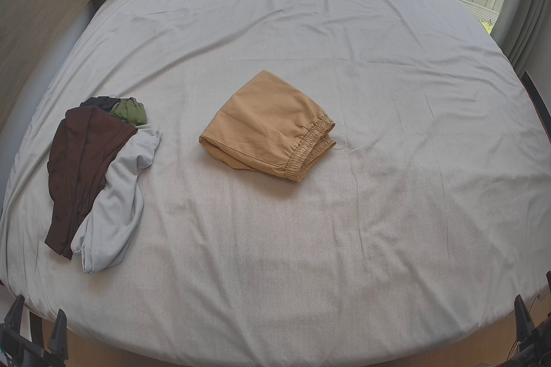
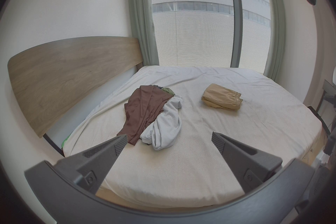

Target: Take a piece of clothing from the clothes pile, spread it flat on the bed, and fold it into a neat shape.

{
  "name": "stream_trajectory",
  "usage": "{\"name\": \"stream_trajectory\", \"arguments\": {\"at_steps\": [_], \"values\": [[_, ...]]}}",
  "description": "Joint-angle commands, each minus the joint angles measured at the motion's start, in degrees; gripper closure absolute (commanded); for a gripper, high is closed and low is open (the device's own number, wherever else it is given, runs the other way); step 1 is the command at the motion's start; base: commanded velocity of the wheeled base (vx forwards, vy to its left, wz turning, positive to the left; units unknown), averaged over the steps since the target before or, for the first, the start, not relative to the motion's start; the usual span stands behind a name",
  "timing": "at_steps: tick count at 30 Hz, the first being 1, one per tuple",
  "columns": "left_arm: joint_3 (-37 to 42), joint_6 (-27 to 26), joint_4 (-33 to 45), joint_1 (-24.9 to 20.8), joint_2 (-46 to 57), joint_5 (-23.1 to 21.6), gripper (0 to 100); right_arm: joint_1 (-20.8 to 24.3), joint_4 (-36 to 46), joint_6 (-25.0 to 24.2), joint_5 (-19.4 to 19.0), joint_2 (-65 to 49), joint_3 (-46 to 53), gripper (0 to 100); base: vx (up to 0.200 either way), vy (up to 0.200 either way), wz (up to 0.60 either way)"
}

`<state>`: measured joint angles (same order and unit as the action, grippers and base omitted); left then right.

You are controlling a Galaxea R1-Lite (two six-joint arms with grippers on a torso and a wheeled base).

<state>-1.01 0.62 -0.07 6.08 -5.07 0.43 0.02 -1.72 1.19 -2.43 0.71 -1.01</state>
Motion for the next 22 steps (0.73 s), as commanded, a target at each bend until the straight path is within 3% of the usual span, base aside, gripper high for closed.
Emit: {"name": "stream_trajectory", "arguments": {"at_steps": [1, 22], "values": [[1.0, 0.4, 0.0, -0.1, -0.3, 0.2, 0, 0.1, 2.5, 0.3, 2.1, -0.7, 0.8, 0, 0.0, 0.0, 0.0], [1.0, -0.3, 0.0, 0.0, -0.3, 0.1, 0, 0.0, 1.5, -0.2, 1.5, -0.7, 1.0, 0, 0.0, 0.0, 0.0]]}}
